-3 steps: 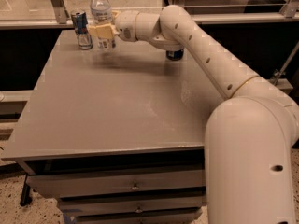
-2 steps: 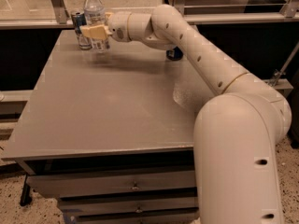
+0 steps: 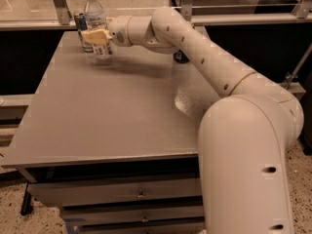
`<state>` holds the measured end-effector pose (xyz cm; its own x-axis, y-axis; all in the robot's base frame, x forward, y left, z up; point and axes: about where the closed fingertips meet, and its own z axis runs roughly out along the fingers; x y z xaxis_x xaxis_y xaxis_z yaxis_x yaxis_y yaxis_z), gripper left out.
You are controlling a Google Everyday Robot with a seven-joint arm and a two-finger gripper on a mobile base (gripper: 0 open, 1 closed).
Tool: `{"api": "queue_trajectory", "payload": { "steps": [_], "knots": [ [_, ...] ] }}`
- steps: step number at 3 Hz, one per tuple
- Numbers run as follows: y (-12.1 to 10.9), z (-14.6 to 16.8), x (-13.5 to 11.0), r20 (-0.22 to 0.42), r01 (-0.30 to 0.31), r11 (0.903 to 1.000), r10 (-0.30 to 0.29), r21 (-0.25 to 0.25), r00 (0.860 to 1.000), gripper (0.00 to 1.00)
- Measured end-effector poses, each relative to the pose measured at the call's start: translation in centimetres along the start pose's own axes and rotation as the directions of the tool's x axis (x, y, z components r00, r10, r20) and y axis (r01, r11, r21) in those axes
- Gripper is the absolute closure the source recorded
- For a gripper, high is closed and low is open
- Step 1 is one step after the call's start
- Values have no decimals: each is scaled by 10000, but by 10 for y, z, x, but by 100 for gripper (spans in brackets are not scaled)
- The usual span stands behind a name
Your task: Move blue plastic bottle near redbull can
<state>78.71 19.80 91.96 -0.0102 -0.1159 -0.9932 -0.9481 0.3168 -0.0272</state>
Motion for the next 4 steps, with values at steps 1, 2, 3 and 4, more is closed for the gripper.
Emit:
{"api": "queue_trajectory", "payload": {
  "steps": [1,2,3,4],
  "knots": [
    [-4,1,6,-161,13,9996,-8,265,9999,100],
    [-12,-5,9,-157,102,9980,-92,621,9998,100],
    [-20,-11,12,-53,218,9959,-214,880,9998,100],
    [-25,-15,17,57,207,9941,-215,1067,9998,100]
  ]
}}
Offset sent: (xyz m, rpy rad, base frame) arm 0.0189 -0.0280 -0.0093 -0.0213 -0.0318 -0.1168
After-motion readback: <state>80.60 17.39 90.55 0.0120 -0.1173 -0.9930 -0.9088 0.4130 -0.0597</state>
